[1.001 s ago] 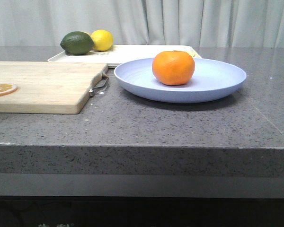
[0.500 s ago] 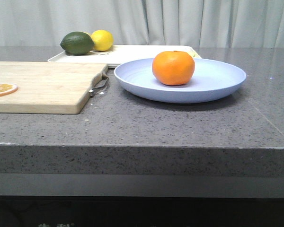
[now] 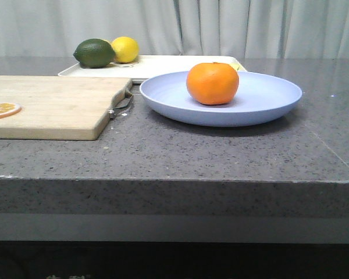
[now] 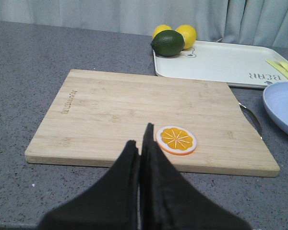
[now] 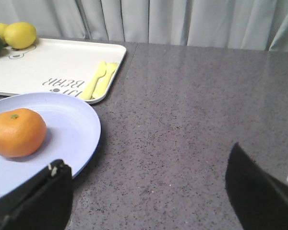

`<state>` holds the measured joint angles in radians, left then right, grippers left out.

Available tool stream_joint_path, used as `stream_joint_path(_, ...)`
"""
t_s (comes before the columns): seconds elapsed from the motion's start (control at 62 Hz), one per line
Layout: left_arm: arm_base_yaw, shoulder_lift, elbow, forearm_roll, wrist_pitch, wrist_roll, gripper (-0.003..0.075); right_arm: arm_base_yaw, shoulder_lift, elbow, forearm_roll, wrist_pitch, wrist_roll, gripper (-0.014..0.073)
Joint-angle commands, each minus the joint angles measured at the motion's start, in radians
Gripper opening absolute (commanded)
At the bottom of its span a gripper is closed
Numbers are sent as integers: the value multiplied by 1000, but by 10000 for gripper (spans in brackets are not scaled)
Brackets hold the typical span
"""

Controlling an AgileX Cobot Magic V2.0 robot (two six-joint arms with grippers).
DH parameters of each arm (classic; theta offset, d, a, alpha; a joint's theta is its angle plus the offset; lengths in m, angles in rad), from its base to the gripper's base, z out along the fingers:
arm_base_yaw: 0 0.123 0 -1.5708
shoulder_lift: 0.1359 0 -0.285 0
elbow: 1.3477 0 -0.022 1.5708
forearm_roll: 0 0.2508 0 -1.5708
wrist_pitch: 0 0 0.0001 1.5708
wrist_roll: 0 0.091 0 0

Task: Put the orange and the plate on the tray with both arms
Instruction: 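Lower the right gripper to the plate rim farthest from the cutting board and grasp it, then lift the plate and orange with the right gripper toward the white tray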

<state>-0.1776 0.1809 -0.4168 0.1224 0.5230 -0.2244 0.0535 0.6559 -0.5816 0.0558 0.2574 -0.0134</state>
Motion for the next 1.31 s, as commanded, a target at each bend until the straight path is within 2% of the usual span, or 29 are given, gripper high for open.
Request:
stream_joint_path(0.0,2,9,-25,-2,-89,-9,-18,-5,104,-79,21,-75,-7,650)
stream_joint_path(0.226,2,9,-25,-2,-89,-9,-18,-5,403,-237,90,-64,-7,636)
stream_joint_path(0.355,2,9,-25,-2,-89,-9,-18,10,570,-337,100,1,-7,515)
stream_joint_path(0.452,2,9,-25,-2,-89,-9,-18,28,666,-410,105,56,-7,455)
stream_joint_path(0.694,2,9,-25,-2,-89,-9,-18,78,858,-582,150,217,-8,451)
stream_joint_path(0.968,2,9,-25,-2,-89,-9,-18,81,997,-741,219,362,-30,438)
stream_joint_path(1.017,2,9,-25,-2,-89,-9,-18,81,1012,-757,229,380,-31,405)
stream_joint_path(1.211,2,9,-25,-2,-89,-9,-18,80,1035,-785,256,410,-31,155)
stream_joint_path(1.291,2,9,-25,-2,-89,-9,-18,80,1041,-786,257,412,-31,106)
